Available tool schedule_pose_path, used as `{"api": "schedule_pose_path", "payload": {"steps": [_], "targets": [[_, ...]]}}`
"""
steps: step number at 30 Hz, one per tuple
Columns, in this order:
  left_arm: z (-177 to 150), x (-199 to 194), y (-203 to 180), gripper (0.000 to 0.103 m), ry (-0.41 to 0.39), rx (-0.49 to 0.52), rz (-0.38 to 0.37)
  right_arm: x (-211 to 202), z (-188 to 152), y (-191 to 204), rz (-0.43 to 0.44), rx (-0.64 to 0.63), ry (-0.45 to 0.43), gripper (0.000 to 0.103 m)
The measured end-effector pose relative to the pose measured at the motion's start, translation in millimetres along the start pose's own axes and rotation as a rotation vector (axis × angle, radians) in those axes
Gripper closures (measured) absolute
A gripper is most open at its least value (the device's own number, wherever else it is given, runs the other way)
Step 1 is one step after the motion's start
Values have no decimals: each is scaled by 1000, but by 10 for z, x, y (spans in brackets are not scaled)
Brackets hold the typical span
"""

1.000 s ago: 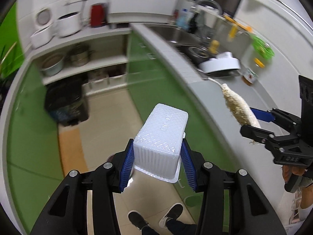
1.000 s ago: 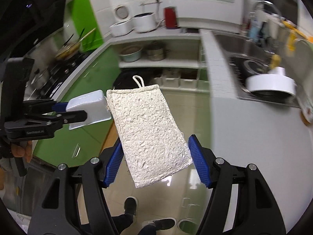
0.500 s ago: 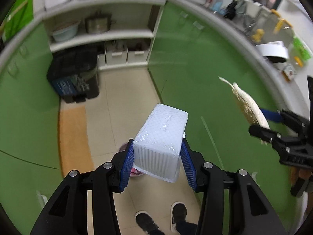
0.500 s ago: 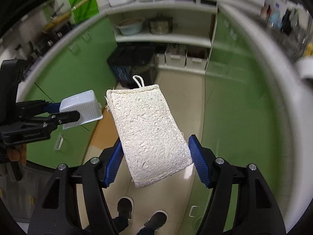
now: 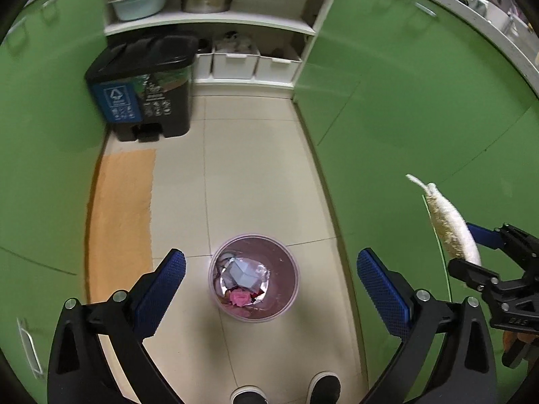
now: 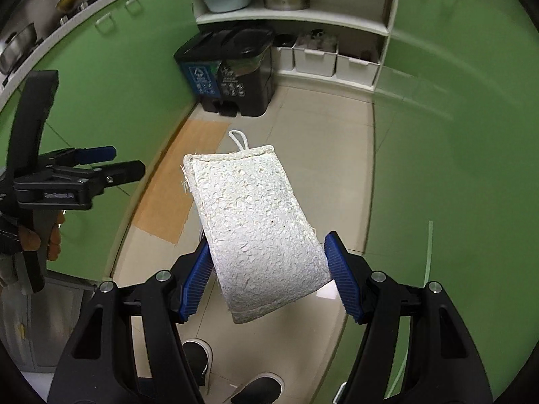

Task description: Collect trash

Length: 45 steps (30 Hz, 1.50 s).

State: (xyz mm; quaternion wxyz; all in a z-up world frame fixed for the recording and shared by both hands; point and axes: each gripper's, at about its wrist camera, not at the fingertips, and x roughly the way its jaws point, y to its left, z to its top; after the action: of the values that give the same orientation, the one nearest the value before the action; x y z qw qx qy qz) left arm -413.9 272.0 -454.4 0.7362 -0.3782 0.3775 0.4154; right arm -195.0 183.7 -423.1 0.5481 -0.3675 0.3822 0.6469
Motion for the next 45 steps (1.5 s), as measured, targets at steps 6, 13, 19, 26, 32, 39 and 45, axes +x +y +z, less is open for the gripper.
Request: {"api": "schedule_pose_path", "payload": {"steps": [6,13,19,26,32,39,45], "targets": [[-157,-177,264,6,-11,-54,19,363,34,271,55,-50,43,37],[-333,-355,592,6,-19,-111,56,788,143,575,111,-103,73,35],[-427,-375,697,6,-21,-127,80,985,163,653,102,-98,78,5],[-420,-442,517,6,-12,-118,62,777,120,518,76,-64,96,3],[-272,-942,114,6,-6,-70,33,-69,217,431,59,-20,69,3],[110,-1952,-585,6,-12,16,8,-1653,384,263,14,67,14,3],[413,-2790,-1288,6,-16,119,-39,-3020,361,-45,-45,180,-48,3]]}}
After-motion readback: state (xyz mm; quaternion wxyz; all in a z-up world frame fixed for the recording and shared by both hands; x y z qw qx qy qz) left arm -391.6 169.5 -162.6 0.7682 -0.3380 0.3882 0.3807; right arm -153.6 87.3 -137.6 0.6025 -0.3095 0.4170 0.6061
